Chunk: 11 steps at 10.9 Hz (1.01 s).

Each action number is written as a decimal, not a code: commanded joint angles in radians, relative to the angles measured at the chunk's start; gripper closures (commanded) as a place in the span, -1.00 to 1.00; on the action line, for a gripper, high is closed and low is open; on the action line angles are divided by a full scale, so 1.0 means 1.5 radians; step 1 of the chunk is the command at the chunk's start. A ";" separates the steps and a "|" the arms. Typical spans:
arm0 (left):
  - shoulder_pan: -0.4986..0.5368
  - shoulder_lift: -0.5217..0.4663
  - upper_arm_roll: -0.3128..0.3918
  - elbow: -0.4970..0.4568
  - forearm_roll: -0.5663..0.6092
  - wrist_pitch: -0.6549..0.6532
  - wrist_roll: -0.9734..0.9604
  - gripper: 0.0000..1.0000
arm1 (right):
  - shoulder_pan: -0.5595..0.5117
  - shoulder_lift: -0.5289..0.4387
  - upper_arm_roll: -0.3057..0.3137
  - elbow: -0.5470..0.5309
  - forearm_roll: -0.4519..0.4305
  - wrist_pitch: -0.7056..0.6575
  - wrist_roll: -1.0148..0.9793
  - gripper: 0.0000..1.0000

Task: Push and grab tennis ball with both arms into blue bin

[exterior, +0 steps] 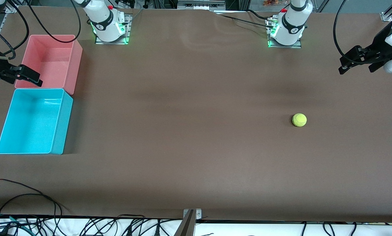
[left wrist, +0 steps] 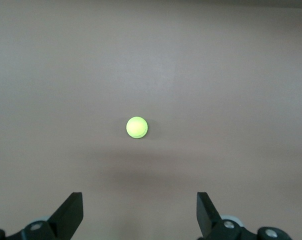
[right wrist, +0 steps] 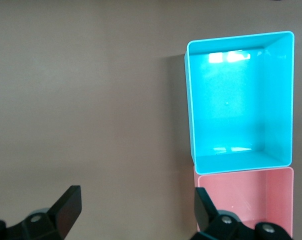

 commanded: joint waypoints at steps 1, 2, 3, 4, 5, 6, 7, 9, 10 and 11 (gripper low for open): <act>-0.002 -0.002 -0.001 0.009 -0.006 -0.014 -0.004 -1.00 | 0.000 -0.003 0.002 0.015 0.012 -0.017 -0.002 -1.00; -0.002 -0.002 0.000 0.009 -0.005 -0.021 -0.004 -1.00 | 0.000 -0.001 0.002 0.020 0.012 -0.017 -0.002 -1.00; -0.002 -0.002 0.002 0.010 -0.005 -0.021 -0.003 -1.00 | 0.001 -0.001 0.003 0.021 0.011 -0.017 -0.002 -1.00; -0.002 -0.002 0.000 0.010 -0.005 -0.021 -0.004 -1.00 | 0.002 -0.001 0.004 0.023 0.009 -0.017 -0.002 -1.00; -0.003 -0.002 -0.001 0.010 -0.004 -0.022 -0.004 -1.00 | 0.002 -0.001 0.006 0.022 0.009 -0.017 -0.002 -1.00; -0.002 -0.002 0.000 0.010 -0.004 -0.022 -0.004 -1.00 | 0.002 -0.001 0.006 0.022 0.010 -0.017 -0.002 -1.00; -0.003 -0.002 -0.001 0.010 -0.004 -0.022 -0.004 -1.00 | 0.002 -0.001 0.006 0.023 0.010 -0.018 -0.003 -1.00; -0.003 -0.002 -0.001 0.010 -0.005 -0.023 -0.004 -1.00 | 0.002 0.000 0.006 0.023 0.007 -0.017 -0.003 -1.00; -0.002 -0.002 -0.001 0.010 -0.005 -0.025 -0.004 -1.00 | 0.002 0.000 0.005 0.022 0.009 -0.017 -0.004 -1.00; -0.003 -0.002 0.000 0.010 -0.005 -0.024 -0.004 -1.00 | 0.002 0.000 0.006 0.023 0.007 -0.017 -0.003 -1.00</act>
